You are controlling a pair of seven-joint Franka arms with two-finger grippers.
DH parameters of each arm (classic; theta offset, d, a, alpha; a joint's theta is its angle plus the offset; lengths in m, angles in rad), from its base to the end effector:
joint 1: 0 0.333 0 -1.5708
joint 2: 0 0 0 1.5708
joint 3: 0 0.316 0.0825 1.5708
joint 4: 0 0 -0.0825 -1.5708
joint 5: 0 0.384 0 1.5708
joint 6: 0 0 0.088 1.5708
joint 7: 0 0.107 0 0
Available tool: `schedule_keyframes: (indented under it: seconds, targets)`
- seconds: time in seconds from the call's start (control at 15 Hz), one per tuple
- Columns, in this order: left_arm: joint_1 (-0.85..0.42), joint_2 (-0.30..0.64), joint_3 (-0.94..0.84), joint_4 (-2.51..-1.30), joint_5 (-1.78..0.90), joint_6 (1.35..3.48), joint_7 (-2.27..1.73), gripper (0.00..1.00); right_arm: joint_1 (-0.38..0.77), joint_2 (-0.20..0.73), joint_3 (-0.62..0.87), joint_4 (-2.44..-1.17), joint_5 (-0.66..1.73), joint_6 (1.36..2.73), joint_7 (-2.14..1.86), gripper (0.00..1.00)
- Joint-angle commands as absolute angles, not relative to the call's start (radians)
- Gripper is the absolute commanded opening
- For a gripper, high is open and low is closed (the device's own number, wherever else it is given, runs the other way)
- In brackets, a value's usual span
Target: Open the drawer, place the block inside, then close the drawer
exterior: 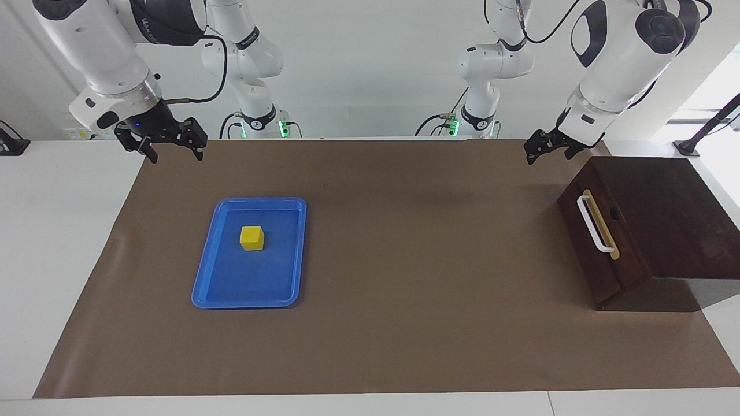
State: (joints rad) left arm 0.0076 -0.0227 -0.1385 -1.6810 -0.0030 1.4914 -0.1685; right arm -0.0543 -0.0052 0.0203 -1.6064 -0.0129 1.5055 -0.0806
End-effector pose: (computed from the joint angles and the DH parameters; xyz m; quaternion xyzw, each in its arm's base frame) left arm 0.5294 -0.0708 0.5792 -0.9963 -0.0189 0.0825 0.0125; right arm 0.5442 -0.0199 0.6053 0.9986 0.0232 -0.0481 0.0037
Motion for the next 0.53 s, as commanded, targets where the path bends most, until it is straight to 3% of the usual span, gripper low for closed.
schedule_keyframes:
  seconds: [0.0,0.2,0.47]
  targets:
    - [0.008,-0.037,-0.138,-1.684,-0.014,1.488,-0.150,1.00,-0.067,-0.018,0.032,-1.620,-0.031,1.523,-0.063,1.00]
    - [0.005,-0.041,-0.140,-1.704,-0.003,1.554,-0.152,1.00,-0.066,-0.018,0.032,-1.620,-0.028,1.523,-0.061,1.00]
    - [-0.029,-0.057,-0.143,-1.847,0.142,1.765,-0.135,1.00,-0.067,-0.017,0.031,-1.620,-0.028,1.525,-0.061,1.00]
